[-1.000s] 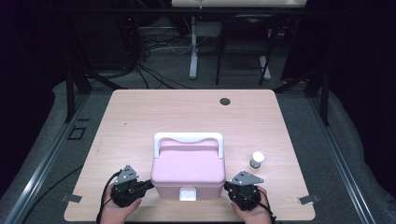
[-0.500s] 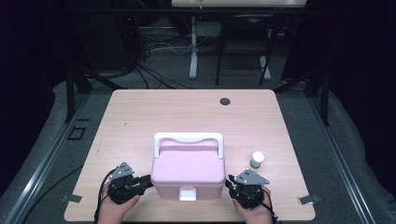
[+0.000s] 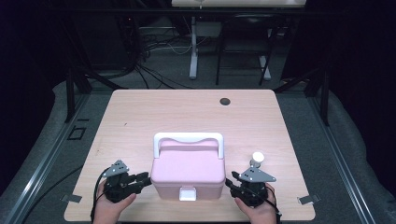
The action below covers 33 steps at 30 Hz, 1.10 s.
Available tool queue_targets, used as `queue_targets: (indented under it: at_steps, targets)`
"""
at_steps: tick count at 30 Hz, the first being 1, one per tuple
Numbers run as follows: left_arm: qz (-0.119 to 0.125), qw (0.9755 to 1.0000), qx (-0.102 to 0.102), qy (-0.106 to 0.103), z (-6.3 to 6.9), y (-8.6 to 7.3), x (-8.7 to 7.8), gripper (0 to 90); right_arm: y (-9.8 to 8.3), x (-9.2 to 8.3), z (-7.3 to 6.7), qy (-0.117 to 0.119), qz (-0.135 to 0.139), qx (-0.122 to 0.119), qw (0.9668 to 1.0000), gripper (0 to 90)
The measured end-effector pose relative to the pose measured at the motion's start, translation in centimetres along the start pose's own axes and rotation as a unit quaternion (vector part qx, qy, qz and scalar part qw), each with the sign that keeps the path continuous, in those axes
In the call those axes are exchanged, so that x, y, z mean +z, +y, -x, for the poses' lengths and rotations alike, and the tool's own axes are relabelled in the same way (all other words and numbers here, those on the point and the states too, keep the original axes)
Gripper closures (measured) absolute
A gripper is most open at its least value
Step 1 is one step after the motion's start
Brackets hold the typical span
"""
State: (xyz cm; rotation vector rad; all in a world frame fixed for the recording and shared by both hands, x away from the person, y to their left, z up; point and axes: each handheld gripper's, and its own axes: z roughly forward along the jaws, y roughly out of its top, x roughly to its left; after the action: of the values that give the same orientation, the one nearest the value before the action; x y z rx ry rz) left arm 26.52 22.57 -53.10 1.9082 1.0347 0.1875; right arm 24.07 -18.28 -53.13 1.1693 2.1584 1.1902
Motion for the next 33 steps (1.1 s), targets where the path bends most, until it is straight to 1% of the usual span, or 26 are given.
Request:
queue_targets:
  at_steps: [3, 5, 6, 7, 9, 11, 12, 14, 17, 20, 23, 26, 29, 32, 33]
  targets:
    - [0.002, 1.0, -0.003, -0.004, -0.1, 0.3, -0.5, 65.5, 0.2, -0.2, 0.1, 0.004, 0.002, -0.001, 1.0, 60.2]
    - [0.001, 0.9999, -0.007, -0.01, -0.2, 0.5, -0.8, 63.3, 0.4, -0.5, 0.3, 0.007, 0.003, -0.003, 1.0, 60.5]
    - [0.0, 0.9999, -0.005, -0.011, -0.2, 0.7, -0.9, 62.0, 0.5, -0.6, 0.4, 0.009, 0.002, -0.005, 0.9999, 60.9]
    - [-0.002, 0.9999, -0.003, -0.01, -0.2, 0.9, -1.2, 61.0, 0.7, -0.8, 0.6, 0.01, 0.001, -0.006, 0.9999, 60.8]
    - [0.003, 1.0, -0.001, -0.009, -0.3, 1.3, -1.6, 60.1, 0.9, -1.0, 0.8, 0.013, -0.004, -0.006, 0.9999, 59.7]
    - [0.01, 0.9999, -0.004, -0.007, -0.4, 1.8, -2.1, 59.8, 1.2, -1.4, 1.1, 0.012, -0.002, -0.004, 0.9999, 59.3]
    - [0.01, 0.9999, -0.005, -0.009, -0.4, 2.0, -2.3, 59.9, 1.4, -1.5, 1.2, 0.015, 0.0, 0.001, 0.9999, 58.8]
    - [0.009, 0.9999, -0.001, -0.01, -0.5, 2.5, -2.6, 61.1, 1.8, -1.9, 1.4, 0.02, 0.003, 0.002, 0.9998, 57.8]
    - [0.007, 0.9999, 0.006, -0.014, -0.3, 3.3, -2.9, 59.9, 2.7, -2.4, 1.4, 0.02, 0.013, 0.002, 0.9997, 57.0]
    - [0.005, 0.9998, 0.012, -0.015, -0.2, 4.1, -3.1, 58.2, 3.5, -2.8, 1.3, 0.031, 0.02, 0.009, 0.9993, 57.0]
    - [0.007, 0.9998, 0.011, -0.015, -0.1, 4.9, -3.4, 53.4, 4.3, -3.3, 1.2, 0.032, 0.022, 0.007, 0.9992, 56.5]
    - [0.012, 0.9997, 0.012, -0.018, 0.1, 6.0, -3.6, 50.7, 5.2, -3.7, 1.2, 0.037, 0.024, 0.008, 0.999, 55.7]
    - [0.016, 0.9996, 0.012, -0.022, 0.5, 7.1, -3.4, 48.9, 6.4, -3.9, 1.2, 0.04, 0.029, 0.007, 0.9987, 54.3]
    - [0.016, 0.9993, 0.022, -0.024, 0.9, 8.2, -3.0, 48.4, 7.9, -3.7, 1.2, 0.047, 0.036, 0.007, 0.9982, 51.9]
    - [0.015, 0.9993, 0.022, -0.025, 1.1, 8.6, -2.8, 48.1, 8.3, -3.7, 1.2, 0.048, 0.038, 0.006, 0.9981, 51.4]
